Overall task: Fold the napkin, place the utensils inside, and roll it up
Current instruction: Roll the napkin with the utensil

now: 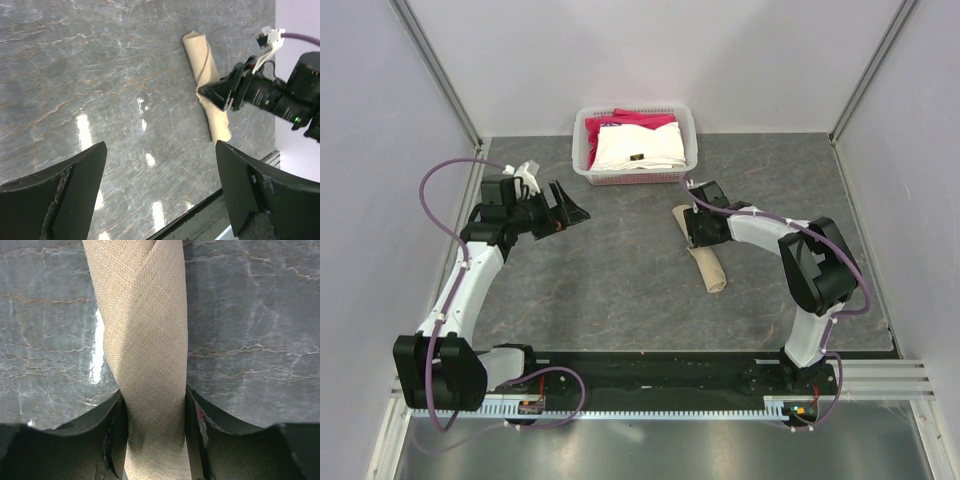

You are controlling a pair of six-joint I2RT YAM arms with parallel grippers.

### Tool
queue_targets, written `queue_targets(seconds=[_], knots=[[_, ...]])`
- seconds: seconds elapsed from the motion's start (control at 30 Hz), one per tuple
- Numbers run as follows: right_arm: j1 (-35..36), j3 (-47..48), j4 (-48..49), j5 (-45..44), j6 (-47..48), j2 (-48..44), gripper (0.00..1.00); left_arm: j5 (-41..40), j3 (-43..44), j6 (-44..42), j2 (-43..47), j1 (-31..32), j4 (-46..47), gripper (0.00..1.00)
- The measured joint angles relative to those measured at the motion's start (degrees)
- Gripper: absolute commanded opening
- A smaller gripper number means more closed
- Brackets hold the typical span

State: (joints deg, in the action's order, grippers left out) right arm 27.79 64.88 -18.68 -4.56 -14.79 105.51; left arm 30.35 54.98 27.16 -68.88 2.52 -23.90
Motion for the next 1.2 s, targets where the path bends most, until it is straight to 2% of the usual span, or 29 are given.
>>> queue_targets(seconds=[0.2, 0.4, 0.53, 0.7, 0.83, 1.0, 1.2], knots=[[-1.95, 0.22, 0.09, 3.02, 0.02, 0.09, 0.58, 0.26, 0.0, -2.82, 1.11, -1.25, -2.4, 0.97], [-2.99, 0.22, 0.46, 8.0, -0.33, -0.28, 0.77, 1.84, -0.02, -3.72, 1.25, -1.64, -3.37, 0.97], [-3.21, 0.22, 0.46, 9.79, -0.42, -0.79, 0.98, 2.86, -0.02, -3.72, 2.36, -2.1, -3.48, 0.97], [-4.22, 0.22, -0.68, 11.23, -0.07, -2.43, 0.98, 4.26, -0.02, -3.72, 4.59, -2.16, -3.45, 0.97], [-5.44, 0.22, -1.16, 12.17, -0.02, -7.54, 0.98, 4.7, -0.44, -3.76, 7.37, -2.19, -3.37, 0.97], [-6.32, -1.46, 0.94, 11.58, 0.31, -19.39, 0.98, 4.22, -2.12, -4.59, 13.9, -2.19, -2.97, 0.97], [-6.23, -13.64, 8.7, 8.44, 1.79, -37.66, 0.98, 2.43, -4.13, -6.8, 21.07, -2.19, -2.03, 0.97]])
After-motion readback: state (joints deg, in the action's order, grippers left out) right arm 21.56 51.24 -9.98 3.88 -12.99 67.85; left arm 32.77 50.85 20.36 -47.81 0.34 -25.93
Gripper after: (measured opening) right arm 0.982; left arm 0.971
